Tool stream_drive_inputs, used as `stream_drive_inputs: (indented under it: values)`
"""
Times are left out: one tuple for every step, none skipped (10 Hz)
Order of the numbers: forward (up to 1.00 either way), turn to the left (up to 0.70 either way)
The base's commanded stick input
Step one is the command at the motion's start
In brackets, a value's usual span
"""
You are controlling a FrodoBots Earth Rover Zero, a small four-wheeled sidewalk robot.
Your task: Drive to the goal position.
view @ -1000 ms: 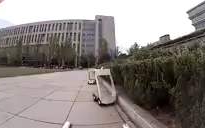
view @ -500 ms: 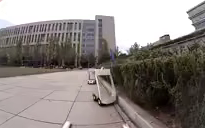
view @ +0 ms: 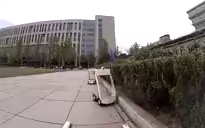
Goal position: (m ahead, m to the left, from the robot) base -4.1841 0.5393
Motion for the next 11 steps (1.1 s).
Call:
stream_drive_inputs:
  values:
    - [0.06, 0.0]
    - [0.06, 0.0]
    - [0.06, 0.0]
    - [0.06, 0.0]
    - [0.06, 0.0]
    - [0.06, 0.0]
    - [0.06, 0.0]
    - [0.06, 0.0]
    - [0.06, 0.0]
    - [0.06, 0.0]
    - [0.06, 0.0]
